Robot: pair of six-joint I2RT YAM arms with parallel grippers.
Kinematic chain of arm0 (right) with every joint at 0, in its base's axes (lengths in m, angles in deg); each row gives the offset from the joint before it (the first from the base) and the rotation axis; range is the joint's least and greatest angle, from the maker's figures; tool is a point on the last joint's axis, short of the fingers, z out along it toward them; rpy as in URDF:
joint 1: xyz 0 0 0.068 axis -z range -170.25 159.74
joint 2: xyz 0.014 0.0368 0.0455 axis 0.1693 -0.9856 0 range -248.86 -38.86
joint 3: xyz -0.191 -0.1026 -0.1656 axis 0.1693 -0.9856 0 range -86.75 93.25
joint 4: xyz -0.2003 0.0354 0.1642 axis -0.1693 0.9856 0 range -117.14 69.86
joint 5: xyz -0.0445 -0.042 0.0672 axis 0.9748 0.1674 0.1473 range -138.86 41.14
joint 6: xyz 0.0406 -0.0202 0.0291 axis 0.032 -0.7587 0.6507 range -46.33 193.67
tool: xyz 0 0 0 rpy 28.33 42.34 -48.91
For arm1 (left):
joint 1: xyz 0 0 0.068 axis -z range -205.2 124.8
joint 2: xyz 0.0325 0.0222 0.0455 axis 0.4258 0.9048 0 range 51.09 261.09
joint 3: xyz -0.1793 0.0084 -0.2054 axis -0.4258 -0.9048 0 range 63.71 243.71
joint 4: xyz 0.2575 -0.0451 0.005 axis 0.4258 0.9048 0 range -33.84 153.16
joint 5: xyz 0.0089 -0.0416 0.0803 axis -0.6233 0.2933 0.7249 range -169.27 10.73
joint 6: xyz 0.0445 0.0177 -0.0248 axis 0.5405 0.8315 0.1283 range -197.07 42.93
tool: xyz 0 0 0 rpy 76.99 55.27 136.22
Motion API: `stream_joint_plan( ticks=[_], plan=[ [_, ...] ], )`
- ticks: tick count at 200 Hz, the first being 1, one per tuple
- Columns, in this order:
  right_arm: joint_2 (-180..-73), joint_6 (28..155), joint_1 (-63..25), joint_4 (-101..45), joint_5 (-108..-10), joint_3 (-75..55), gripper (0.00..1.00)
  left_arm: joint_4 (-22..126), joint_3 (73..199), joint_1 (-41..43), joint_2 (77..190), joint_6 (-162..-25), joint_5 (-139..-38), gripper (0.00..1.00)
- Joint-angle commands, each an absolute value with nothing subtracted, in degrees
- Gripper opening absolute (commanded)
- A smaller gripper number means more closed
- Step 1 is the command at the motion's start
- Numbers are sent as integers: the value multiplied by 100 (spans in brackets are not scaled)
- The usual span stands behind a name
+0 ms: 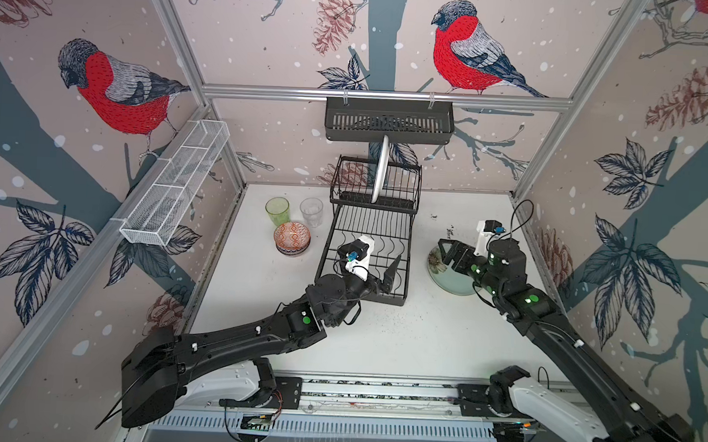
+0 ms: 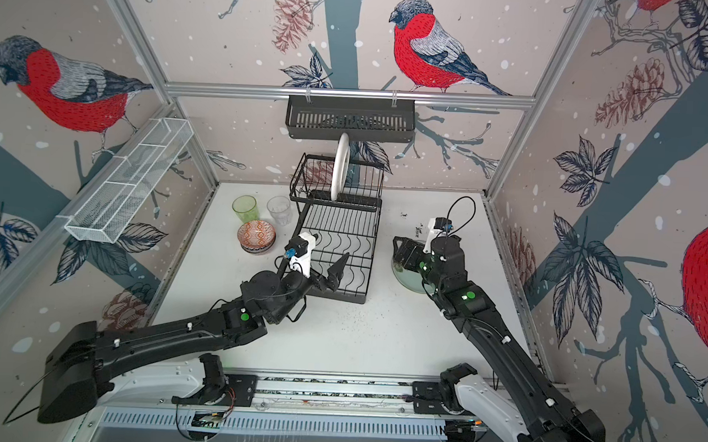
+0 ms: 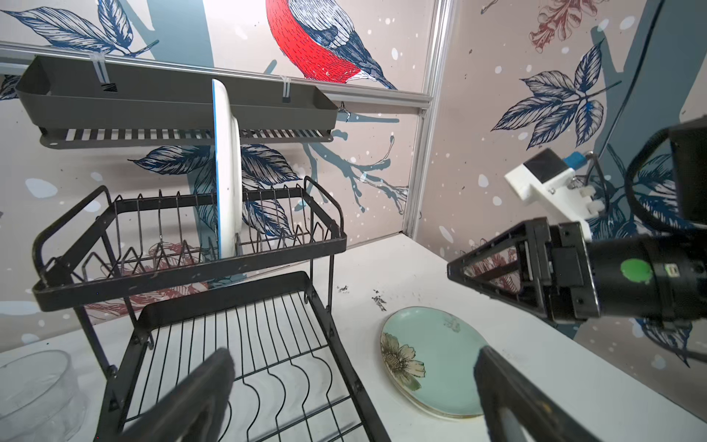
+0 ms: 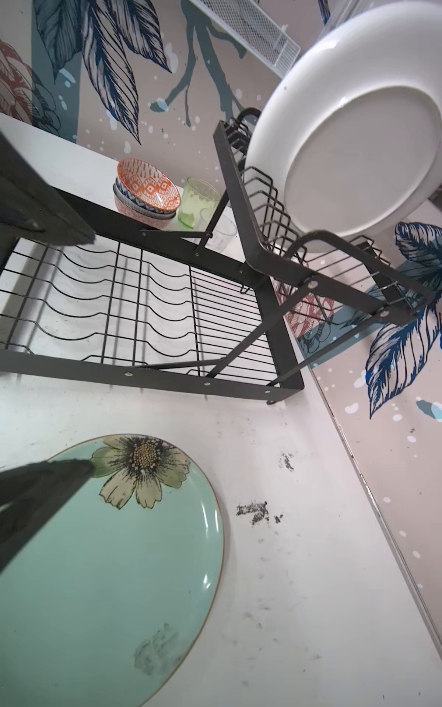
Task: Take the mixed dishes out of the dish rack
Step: 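Raise the right gripper off the plates while the left reaches up to the upper rack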
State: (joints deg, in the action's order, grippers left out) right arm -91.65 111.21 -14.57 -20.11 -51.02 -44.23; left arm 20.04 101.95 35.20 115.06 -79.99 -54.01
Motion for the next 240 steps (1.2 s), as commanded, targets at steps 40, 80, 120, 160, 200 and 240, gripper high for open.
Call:
stream_joint_plan(
  ticks=[40,80,120,160,200,240],
  plan=[
    [-8738,11065,-1580,-2639,-5112,-4856,88,2161,10958,3375,12048,-8170,-5495,98],
    [-8371,11102,-1613,-2736,-5168,-5230,89,2651,11712,2773,12519,-8360,-5733,98],
    [-8200,11015,-1613,-2553,-5129,-5274,89,2878,12481,2116,13189,-8162,-5668,97],
    [-8049,10950,-1612,-2326,-5002,-5333,89,3818,13501,1678,13946,-8249,-5644,97],
    [-7869,10928,-1618,-2284,-4877,-5500,89,3913,13927,1514,14405,-8084,-5642,84],
    [-7806,10874,-1617,-2212,-4771,-5537,89,4111,14348,1471,14810,-7997,-5229,74]
  ],
)
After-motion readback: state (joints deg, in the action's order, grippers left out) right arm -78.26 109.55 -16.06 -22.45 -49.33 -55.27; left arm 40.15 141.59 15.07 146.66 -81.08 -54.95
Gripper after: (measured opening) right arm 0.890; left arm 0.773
